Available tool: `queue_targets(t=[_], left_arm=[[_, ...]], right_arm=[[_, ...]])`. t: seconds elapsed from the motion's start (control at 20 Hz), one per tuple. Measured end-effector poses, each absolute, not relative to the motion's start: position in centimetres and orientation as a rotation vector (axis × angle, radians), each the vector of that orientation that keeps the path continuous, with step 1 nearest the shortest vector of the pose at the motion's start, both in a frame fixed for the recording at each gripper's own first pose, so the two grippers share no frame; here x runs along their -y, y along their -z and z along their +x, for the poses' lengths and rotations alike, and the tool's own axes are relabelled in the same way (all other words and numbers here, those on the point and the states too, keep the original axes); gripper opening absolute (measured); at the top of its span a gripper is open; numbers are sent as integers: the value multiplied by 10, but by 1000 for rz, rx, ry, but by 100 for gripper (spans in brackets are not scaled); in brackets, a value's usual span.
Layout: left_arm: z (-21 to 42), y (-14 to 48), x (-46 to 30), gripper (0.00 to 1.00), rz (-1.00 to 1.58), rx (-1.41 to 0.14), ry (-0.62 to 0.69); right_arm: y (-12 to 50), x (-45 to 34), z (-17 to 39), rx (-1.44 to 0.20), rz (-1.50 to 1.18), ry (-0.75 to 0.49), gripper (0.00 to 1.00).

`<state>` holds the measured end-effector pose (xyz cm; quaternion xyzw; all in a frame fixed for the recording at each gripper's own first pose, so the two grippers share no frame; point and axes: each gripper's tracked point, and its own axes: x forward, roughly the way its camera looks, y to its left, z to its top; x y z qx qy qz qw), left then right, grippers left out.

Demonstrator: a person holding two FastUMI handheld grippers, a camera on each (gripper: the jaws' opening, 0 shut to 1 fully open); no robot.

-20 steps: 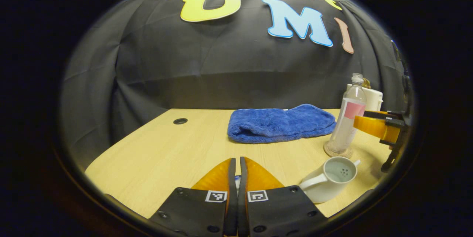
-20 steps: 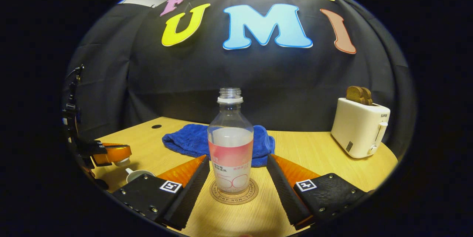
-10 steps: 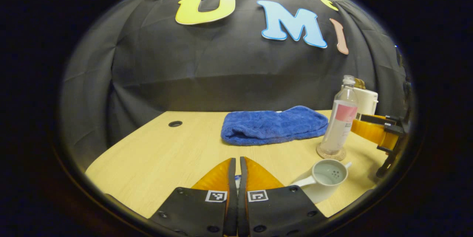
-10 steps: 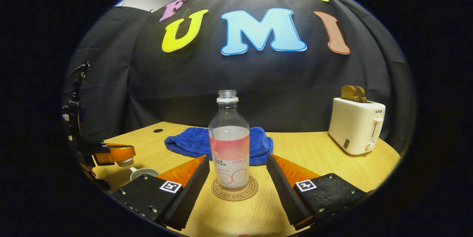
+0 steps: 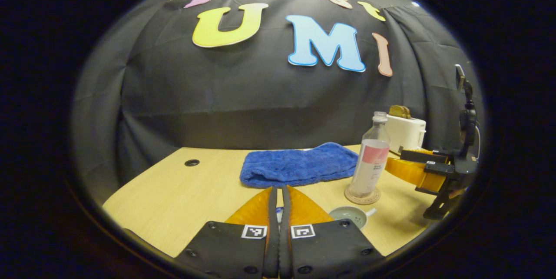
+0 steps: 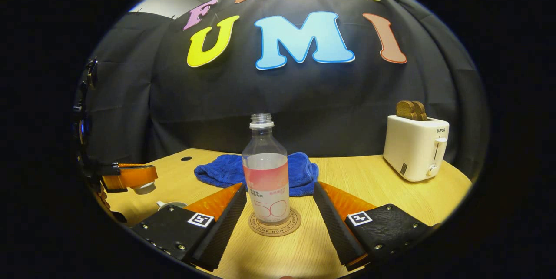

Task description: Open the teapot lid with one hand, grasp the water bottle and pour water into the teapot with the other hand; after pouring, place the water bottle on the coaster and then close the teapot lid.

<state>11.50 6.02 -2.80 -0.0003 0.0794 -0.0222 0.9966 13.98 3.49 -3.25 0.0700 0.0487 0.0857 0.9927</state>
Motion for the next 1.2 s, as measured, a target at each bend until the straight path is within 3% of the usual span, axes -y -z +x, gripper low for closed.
queue_targets(t=[0.5, 1.2], left_arm=[[120, 24, 18, 7, 23, -152, 144], [125, 49, 32, 6, 84, -167, 109]], right_arm=[[16, -27, 133, -64, 135, -163, 96], [7, -8, 132, -43, 172, -140, 96]])
